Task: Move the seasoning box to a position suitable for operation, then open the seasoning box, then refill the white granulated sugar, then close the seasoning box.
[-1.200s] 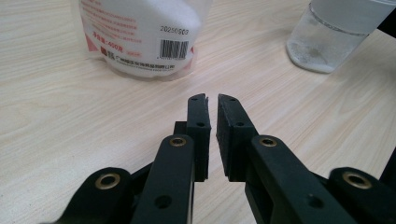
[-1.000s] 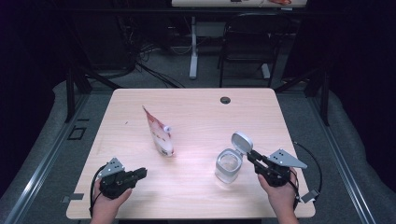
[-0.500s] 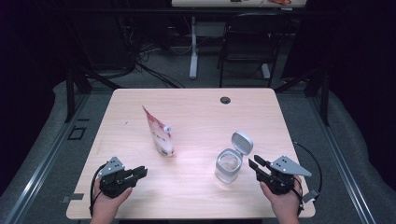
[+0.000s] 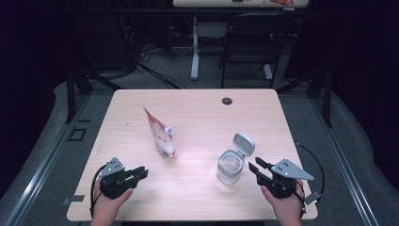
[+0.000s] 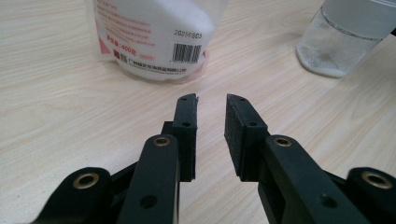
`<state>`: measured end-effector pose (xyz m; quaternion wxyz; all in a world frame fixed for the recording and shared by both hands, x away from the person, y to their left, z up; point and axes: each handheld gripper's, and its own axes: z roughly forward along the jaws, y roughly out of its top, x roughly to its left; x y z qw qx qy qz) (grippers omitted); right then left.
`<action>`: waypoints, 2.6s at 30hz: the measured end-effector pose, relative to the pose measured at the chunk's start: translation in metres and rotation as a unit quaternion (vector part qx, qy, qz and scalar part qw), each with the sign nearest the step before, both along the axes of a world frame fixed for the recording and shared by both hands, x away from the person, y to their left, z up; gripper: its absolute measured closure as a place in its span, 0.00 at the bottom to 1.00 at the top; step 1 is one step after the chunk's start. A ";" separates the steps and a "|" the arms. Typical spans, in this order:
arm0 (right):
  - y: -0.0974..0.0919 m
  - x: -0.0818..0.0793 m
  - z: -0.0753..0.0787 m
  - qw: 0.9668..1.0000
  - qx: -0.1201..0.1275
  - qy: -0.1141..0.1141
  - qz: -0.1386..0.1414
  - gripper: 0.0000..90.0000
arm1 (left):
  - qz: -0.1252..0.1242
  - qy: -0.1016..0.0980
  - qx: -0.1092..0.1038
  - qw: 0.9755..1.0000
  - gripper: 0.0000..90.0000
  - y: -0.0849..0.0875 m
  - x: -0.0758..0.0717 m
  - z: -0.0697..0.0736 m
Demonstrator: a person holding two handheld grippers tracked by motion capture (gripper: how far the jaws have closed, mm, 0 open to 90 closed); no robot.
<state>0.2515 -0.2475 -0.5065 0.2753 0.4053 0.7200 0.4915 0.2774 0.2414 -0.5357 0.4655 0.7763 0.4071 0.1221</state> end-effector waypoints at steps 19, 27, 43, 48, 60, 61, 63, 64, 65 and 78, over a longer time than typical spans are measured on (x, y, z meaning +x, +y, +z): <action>0.028 0.008 0.019 0.999 -0.010 0.005 0.034 0.65 | 0.024 -0.003 -0.008 1.000 0.78 0.013 0.000 0.002; 0.040 0.020 0.027 0.999 -0.006 0.016 0.052 0.66 | 0.029 -0.003 -0.004 1.000 0.76 0.015 0.000 0.002; 0.097 0.049 0.043 0.996 -0.006 0.016 0.084 0.71 | 0.029 0.002 -0.003 1.000 0.75 0.017 0.004 0.000; 0.111 0.057 0.046 0.995 -0.009 0.017 0.093 0.71 | 0.025 0.001 -0.004 1.000 0.73 0.017 0.005 -0.002; 0.141 0.073 0.049 0.993 -0.001 0.020 0.113 0.71 | 0.034 0.002 -0.002 0.999 0.72 0.020 0.005 -0.003; 0.145 0.075 0.049 0.993 0.001 0.021 0.118 0.71 | 0.035 0.001 -0.003 0.999 0.72 0.021 0.005 -0.003; 0.150 0.077 0.049 0.992 0.005 0.021 0.121 0.70 | 0.037 0.002 -0.002 0.999 0.72 0.021 0.005 -0.004; 0.152 0.079 0.049 0.992 0.006 0.022 0.124 0.70 | 0.037 0.002 0.000 0.999 0.72 0.021 0.005 -0.004; 0.155 0.079 0.049 0.992 0.009 0.023 0.126 0.70 | 0.036 0.002 0.001 0.999 0.72 0.022 0.005 -0.004; 0.188 0.087 0.049 0.988 0.006 0.017 0.154 0.67 | 0.038 0.003 0.000 0.999 0.71 0.024 0.003 -0.004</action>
